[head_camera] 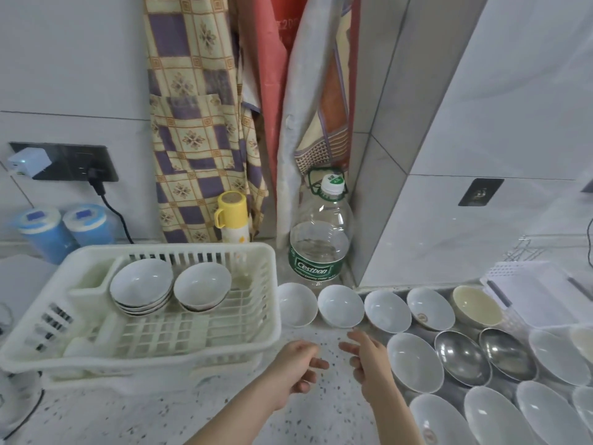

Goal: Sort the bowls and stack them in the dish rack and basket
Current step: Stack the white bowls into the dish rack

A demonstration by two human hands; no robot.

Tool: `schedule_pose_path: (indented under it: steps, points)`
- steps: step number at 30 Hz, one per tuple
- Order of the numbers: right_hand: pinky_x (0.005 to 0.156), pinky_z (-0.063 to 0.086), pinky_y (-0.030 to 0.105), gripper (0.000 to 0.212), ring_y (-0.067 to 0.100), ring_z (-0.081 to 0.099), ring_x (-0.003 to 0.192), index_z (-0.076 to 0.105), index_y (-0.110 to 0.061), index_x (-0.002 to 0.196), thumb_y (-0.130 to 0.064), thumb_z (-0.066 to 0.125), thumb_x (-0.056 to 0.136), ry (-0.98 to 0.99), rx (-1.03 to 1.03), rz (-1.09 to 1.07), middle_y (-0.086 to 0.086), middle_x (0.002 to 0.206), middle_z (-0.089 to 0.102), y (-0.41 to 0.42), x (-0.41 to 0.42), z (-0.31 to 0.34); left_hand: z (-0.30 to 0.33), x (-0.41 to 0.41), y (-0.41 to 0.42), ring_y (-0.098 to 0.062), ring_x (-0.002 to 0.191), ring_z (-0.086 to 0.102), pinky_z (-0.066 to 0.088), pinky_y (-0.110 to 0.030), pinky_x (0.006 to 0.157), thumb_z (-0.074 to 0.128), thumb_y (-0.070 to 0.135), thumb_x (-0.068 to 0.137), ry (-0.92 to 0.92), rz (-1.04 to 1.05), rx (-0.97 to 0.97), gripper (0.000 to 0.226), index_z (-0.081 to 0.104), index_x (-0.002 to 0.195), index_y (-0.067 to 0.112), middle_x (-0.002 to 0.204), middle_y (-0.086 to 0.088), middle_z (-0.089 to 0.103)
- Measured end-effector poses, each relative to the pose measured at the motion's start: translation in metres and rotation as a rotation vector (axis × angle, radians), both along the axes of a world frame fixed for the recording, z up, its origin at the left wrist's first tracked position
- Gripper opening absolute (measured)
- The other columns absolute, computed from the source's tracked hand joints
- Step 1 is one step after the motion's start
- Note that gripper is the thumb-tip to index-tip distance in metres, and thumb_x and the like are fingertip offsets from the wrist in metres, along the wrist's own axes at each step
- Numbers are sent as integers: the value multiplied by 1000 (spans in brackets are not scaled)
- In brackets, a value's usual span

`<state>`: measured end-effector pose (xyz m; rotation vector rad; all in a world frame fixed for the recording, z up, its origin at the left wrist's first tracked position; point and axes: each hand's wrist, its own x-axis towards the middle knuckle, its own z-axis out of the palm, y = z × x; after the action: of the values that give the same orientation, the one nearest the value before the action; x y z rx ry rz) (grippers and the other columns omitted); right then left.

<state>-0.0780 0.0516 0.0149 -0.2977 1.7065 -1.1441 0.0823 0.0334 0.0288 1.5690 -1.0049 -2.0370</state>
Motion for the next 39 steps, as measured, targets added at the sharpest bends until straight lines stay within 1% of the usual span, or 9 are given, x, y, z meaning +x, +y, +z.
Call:
schedule_pose_path:
  steps: [4, 7, 14, 20, 23, 27, 32, 35, 39]
  points:
    - [32, 21, 16, 22, 9, 30, 37, 56, -5, 111, -22, 54, 96, -37, 57, 52, 13, 88, 75, -7, -16, -19, -24, -22, -13, -12, 43, 45, 31, -19, 34, 52, 21, 99, 114, 260, 179, 10, 53, 102, 11, 78, -11, 75]
    - [32, 22, 17, 23, 10, 32, 37, 54, -8, 116, -22, 52, 98, -68, 81, 81, 13, 92, 74, -16, -26, -27, -38, -28, -25, -13, 49, 49, 33, -16, 32, 52, 23, 101, 171, 434, 218, 16, 51, 110, 10, 85, -15, 72]
    - [34, 25, 17, 21, 12, 38, 42, 56, -15, 111, -28, 55, 95, -100, 115, 97, 9, 93, 74, -41, -30, -42, -59, -27, -48, -9, 42, 53, 32, -17, 32, 57, 24, 97, 162, 577, 191, 18, 57, 112, 13, 92, -13, 71]
    - [35, 26, 18, 26, 14, 39, 46, 55, -7, 115, -21, 52, 94, -103, 109, 63, 10, 95, 72, -60, -23, -52, -68, -31, -58, -5, 38, 50, 32, -16, 33, 49, 17, 100, 146, 611, 120, 12, 56, 110, 20, 91, -15, 68]
    - [41, 29, 22, 31, 15, 40, 53, 51, -4, 121, -11, 48, 91, -85, 91, 15, 14, 98, 72, -62, -18, -55, -70, -33, -61, -5, 35, 47, 31, -16, 32, 47, 13, 99, 126, 619, 102, 14, 55, 109, 19, 89, -16, 69]
    - [45, 29, 25, 30, 14, 36, 54, 52, -4, 120, -12, 48, 92, -89, 89, -39, 17, 92, 73, -56, -16, -52, -73, -30, -64, -4, 37, 47, 31, -15, 33, 48, 6, 97, 163, 650, 129, 18, 55, 110, 16, 88, -18, 70]
    - [34, 25, 19, 27, 11, 28, 45, 57, -8, 116, -9, 49, 90, -154, 42, -79, 15, 81, 75, -32, -9, -38, -73, -25, -61, -8, 51, 47, 27, -16, 33, 44, 1, 95, 137, 641, 119, 25, 54, 110, 18, 77, -16, 74]
    - [35, 24, 18, 22, 10, 26, 44, 58, -6, 111, -10, 50, 90, -155, 5, -101, 14, 76, 76, -20, -8, -25, -73, -21, -48, -7, 50, 57, 27, -19, 36, 45, -1, 93, 86, 614, 85, 29, 55, 116, 13, 85, -19, 71]
    - [35, 24, 18, 19, 8, 24, 39, 57, -5, 106, -9, 50, 89, -129, -87, -119, 15, 77, 75, -7, -9, -2, -73, -15, -24, -15, 61, 60, 28, -21, 39, 49, 5, 94, 25, 514, 45, 19, 57, 111, 7, 82, -18, 72]
